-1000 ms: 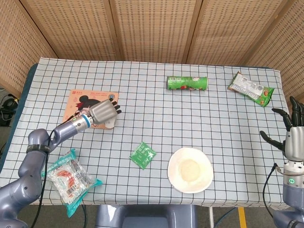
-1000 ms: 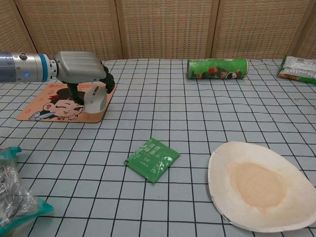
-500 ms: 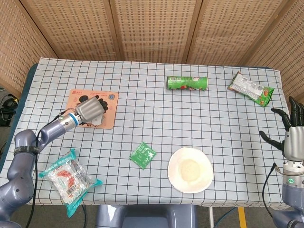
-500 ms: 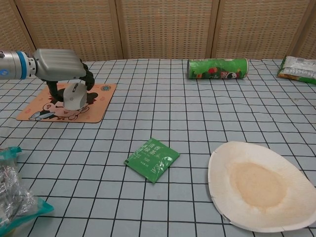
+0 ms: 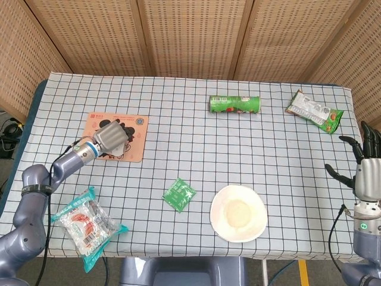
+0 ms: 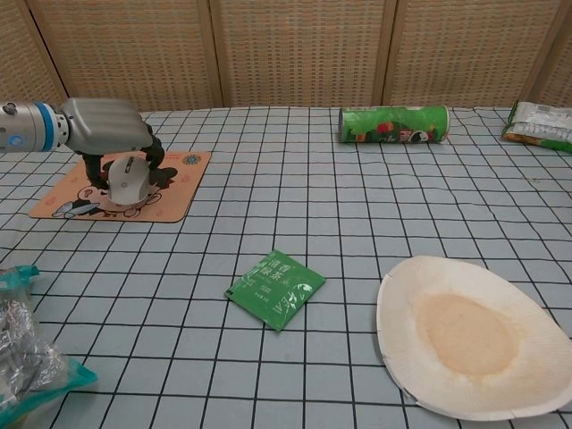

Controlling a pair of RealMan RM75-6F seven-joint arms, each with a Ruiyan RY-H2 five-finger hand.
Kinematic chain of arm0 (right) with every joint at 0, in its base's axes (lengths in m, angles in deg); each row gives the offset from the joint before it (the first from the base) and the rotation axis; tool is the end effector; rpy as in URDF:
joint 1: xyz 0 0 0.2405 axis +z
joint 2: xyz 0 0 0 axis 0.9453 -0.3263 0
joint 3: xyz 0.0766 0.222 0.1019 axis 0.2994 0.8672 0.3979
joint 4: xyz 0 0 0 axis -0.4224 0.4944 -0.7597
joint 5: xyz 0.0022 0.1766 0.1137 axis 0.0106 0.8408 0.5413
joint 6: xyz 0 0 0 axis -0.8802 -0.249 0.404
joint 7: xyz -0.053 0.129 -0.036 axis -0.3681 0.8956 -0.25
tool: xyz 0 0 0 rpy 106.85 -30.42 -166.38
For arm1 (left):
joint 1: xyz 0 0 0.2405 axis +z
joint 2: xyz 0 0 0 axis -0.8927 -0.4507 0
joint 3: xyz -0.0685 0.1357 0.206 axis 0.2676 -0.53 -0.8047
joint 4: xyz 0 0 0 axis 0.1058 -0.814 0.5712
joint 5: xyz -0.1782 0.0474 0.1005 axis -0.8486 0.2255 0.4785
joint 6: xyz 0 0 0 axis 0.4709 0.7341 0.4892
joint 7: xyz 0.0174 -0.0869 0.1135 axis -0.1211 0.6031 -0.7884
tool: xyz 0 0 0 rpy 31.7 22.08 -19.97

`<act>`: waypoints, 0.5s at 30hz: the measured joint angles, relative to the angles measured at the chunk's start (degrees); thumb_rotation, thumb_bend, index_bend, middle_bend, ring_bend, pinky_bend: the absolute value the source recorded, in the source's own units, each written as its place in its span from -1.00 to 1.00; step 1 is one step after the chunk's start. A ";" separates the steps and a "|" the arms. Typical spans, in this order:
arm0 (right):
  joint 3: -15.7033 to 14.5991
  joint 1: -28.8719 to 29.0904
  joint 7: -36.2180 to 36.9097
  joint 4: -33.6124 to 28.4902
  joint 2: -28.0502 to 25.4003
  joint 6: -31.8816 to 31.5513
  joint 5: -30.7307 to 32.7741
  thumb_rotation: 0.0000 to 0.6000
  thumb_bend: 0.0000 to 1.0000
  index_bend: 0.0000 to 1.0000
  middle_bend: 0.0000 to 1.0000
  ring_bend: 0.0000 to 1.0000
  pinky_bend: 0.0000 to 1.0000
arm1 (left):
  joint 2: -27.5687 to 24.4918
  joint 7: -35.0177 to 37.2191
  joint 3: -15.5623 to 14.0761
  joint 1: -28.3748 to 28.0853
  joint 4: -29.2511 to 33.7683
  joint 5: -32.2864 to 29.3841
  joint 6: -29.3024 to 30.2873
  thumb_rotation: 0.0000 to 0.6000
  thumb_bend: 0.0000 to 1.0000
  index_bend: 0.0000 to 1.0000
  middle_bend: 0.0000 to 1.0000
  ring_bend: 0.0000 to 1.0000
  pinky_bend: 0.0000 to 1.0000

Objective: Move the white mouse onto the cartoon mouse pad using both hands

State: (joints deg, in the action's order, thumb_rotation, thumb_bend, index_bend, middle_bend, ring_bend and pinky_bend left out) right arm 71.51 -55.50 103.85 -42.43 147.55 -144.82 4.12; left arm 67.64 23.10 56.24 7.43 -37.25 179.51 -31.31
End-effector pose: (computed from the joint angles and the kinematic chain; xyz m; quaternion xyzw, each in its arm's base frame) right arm -0.3230 -0.2790 0.1758 0.4831 -0.2803 0.5718 0.6009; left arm -0.2197 0.4729 0.0198 -0.8985 0.0042 -0.1394 0.4162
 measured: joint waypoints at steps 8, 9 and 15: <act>-0.05 0.13 -0.23 0.47 0.31 0.17 0.04 1.00 -0.61 -0.36 -0.91 -1.00 -0.88 | 1.35 -1.37 0.22 0.02 -0.46 -0.18 -1.50 1.00 -0.21 -0.25 -0.87 -0.86 -0.63; -0.05 0.15 -0.22 0.53 0.35 0.17 0.04 1.00 -0.61 -0.36 -0.91 -1.00 -0.88 | 1.39 -1.53 0.28 0.02 -0.53 -0.23 -1.59 1.00 -0.23 -0.38 -0.94 -0.93 -0.67; 0.01 0.13 0.08 0.61 0.39 -0.28 -0.13 1.00 -0.61 -0.36 -0.91 -1.00 -0.89 | 1.12 -3.06 0.62 0.19 -0.77 -0.58 -2.47 1.00 -0.33 -0.81 -1.00 -1.00 -0.77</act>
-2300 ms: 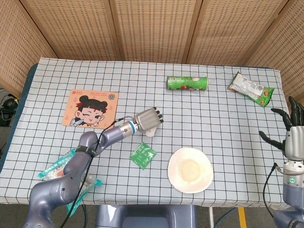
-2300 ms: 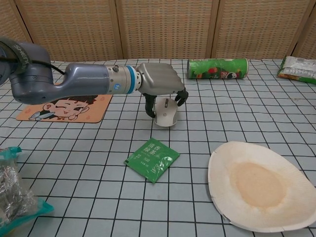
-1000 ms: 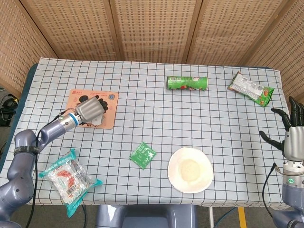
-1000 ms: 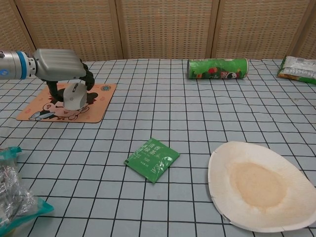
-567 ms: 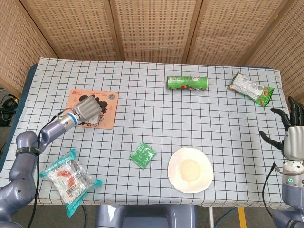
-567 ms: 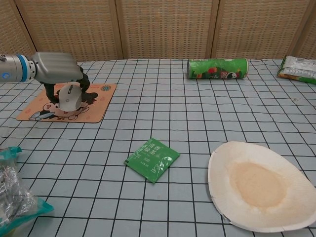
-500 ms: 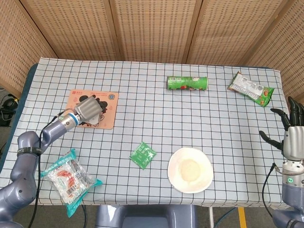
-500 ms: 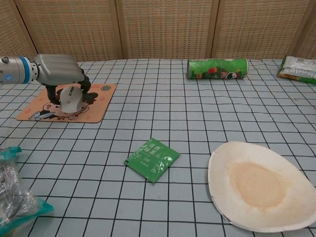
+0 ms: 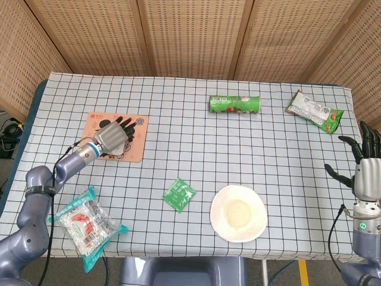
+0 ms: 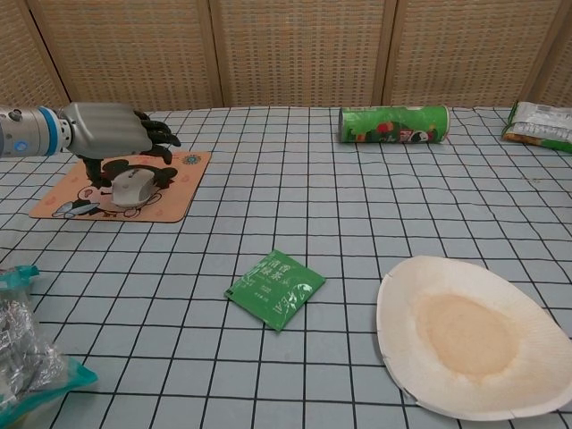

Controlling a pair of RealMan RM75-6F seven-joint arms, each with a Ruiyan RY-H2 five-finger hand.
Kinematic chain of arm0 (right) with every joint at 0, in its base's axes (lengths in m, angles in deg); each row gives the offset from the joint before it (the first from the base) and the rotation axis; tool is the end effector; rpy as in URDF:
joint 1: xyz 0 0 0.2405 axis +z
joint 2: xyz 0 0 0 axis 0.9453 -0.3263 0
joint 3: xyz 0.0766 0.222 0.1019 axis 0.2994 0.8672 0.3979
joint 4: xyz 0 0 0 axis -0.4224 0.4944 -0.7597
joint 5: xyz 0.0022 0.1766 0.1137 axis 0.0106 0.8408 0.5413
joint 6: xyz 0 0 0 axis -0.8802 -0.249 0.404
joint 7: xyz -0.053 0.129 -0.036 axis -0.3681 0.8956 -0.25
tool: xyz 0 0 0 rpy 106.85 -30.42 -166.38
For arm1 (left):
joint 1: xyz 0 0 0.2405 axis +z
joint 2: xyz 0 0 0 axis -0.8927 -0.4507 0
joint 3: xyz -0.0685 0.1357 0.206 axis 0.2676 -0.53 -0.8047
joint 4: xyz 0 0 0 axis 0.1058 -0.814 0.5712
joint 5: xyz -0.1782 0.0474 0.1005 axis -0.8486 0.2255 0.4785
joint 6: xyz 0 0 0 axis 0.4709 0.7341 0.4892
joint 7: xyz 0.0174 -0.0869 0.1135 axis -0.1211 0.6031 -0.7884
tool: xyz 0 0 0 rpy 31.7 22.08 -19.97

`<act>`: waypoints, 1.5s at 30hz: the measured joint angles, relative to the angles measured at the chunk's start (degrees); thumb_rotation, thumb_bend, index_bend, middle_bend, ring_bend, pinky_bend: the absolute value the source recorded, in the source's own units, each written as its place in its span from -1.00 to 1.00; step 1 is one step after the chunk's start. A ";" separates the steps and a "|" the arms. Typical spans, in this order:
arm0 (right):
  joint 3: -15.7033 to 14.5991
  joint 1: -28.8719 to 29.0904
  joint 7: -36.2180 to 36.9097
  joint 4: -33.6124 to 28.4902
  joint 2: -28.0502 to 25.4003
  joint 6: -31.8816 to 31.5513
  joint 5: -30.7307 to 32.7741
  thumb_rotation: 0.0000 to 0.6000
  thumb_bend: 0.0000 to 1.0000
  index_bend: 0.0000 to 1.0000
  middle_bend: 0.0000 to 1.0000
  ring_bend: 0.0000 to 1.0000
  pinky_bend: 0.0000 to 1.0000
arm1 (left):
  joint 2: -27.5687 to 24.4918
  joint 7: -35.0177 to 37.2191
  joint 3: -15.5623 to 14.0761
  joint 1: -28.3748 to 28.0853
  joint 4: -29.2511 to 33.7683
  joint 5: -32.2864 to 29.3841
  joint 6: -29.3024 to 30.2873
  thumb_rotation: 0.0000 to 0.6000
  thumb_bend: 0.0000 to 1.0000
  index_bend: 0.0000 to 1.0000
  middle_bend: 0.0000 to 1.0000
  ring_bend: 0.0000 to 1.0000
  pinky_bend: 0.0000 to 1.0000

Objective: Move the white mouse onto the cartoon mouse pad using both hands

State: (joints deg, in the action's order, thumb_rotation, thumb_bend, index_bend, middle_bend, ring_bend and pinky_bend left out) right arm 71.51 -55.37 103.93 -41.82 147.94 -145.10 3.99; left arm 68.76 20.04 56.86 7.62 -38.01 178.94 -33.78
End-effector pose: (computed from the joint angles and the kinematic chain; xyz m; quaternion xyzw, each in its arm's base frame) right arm -0.3229 -0.2794 0.1749 0.4834 -0.2773 0.5729 0.6010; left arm -0.2236 0.4742 0.0154 -0.8948 0.0121 -0.1184 0.4303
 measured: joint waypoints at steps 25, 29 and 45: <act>-1.20 -0.57 -1.17 -4.06 -2.07 0.53 -0.88 1.00 -0.63 -0.42 -0.95 -1.00 -0.95 | -2.95 -2.45 11.85 8.59 10.86 -11.15 21.98 1.00 -0.54 -0.90 -1.00 -1.00 -0.96; -1.69 -0.82 -2.42 -5.75 -2.90 0.86 -1.12 1.00 -0.64 -0.47 -0.99 -1.00 -0.98 | -4.93 -6.03 13.97 11.97 20.15 -13.48 25.59 1.00 -0.60 -0.91 -1.00 -1.00 -1.00; -4.66 -2.90 -9.42 -13.78 -6.51 1.70 -2.30 1.00 -0.66 -0.56 -1.00 -1.00 -1.00 | -21.02 -32.78 17.68 32.31 75.74 -26.81 37.55 1.00 -0.64 -1.00 -1.00 -1.00 -1.00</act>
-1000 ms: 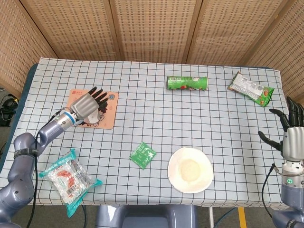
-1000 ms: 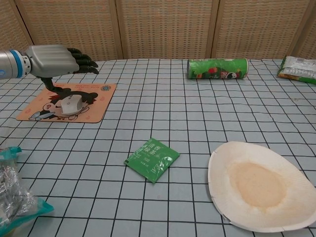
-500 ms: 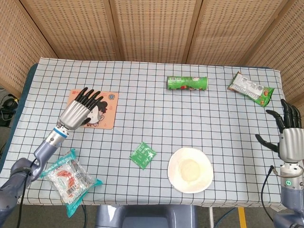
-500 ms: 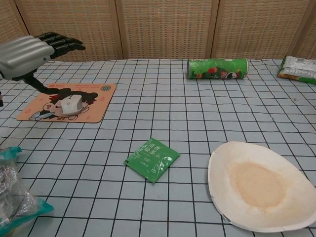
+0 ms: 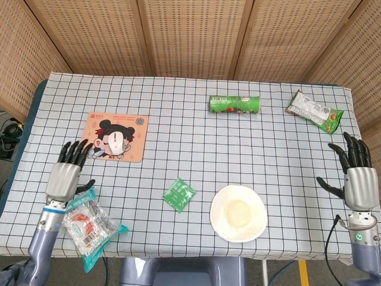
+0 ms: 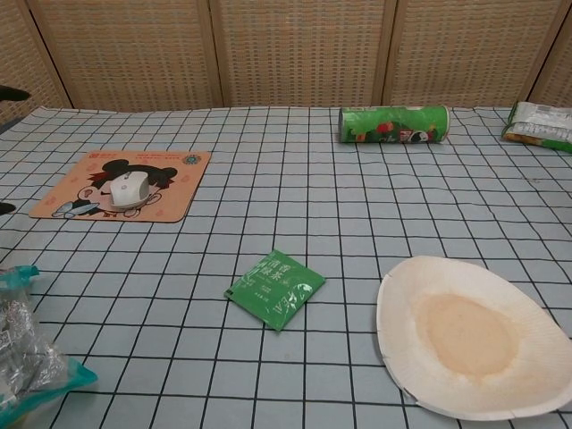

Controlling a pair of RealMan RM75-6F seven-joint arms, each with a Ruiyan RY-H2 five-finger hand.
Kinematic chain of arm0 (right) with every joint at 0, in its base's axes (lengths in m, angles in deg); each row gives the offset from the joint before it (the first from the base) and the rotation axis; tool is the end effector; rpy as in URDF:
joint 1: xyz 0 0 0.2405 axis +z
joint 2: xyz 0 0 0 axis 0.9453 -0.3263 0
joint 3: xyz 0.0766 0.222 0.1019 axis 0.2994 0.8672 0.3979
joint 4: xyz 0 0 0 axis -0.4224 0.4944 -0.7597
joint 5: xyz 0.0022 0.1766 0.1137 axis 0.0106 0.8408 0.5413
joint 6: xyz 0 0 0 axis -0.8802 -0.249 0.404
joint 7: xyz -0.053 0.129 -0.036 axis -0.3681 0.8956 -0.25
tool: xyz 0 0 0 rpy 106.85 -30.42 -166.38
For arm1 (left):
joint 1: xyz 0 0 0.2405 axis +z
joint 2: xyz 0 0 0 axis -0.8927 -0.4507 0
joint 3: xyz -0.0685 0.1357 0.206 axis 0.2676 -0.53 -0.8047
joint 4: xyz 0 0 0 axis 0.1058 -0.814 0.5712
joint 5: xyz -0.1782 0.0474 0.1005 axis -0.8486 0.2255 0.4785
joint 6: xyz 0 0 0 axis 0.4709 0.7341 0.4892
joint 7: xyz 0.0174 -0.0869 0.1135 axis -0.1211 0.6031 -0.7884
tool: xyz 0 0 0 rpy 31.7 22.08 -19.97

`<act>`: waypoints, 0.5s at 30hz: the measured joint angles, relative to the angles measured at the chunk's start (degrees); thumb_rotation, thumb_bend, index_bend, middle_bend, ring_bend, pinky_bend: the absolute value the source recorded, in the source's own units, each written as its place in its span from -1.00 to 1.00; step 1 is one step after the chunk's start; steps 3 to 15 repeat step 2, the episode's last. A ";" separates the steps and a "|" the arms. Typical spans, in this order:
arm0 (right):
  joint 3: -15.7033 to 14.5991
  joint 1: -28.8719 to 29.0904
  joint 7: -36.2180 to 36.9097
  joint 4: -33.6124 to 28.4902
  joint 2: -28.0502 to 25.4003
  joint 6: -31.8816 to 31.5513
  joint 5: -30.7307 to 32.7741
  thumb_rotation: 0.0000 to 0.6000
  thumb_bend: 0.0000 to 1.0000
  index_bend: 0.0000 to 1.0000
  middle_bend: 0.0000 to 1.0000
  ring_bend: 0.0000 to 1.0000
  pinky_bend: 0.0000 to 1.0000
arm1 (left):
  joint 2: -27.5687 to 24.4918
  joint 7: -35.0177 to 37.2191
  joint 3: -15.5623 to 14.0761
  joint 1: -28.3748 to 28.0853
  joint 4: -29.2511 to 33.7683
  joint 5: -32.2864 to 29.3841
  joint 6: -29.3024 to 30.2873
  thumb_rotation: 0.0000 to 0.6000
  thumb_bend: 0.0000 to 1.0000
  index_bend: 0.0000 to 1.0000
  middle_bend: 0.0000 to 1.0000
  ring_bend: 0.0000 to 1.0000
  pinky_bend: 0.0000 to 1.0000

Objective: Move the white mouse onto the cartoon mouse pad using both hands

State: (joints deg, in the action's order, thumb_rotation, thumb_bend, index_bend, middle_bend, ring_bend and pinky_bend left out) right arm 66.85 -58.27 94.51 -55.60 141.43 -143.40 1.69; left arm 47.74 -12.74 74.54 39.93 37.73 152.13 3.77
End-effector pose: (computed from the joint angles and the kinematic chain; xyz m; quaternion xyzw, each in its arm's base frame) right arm -0.3084 -0.2518 0.1660 0.5341 -0.3031 0.5218 0.5921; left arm -0.2580 0.2652 0.0625 -0.6369 -0.3145 -0.4199 0.5649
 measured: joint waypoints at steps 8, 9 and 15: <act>-0.84 -0.43 -0.79 -0.86 -0.63 0.62 -0.10 1.00 -0.66 -0.57 -1.00 -1.00 -1.00 | -0.81 -1.23 0.07 2.76 1.61 0.08 3.69 1.00 -0.64 -1.00 -1.00 -1.00 -1.00; -0.84 -0.43 -0.79 -0.86 -0.63 0.62 -0.10 1.00 -0.66 -0.57 -1.00 -1.00 -1.00 | -0.81 -1.23 0.07 2.76 1.61 0.08 3.69 1.00 -0.64 -1.00 -1.00 -1.00 -1.00; -0.84 -0.43 -0.79 -0.86 -0.63 0.62 -0.10 1.00 -0.66 -0.57 -1.00 -1.00 -1.00 | -0.81 -1.23 0.07 2.76 1.61 0.08 3.69 1.00 -0.64 -1.00 -1.00 -1.00 -1.00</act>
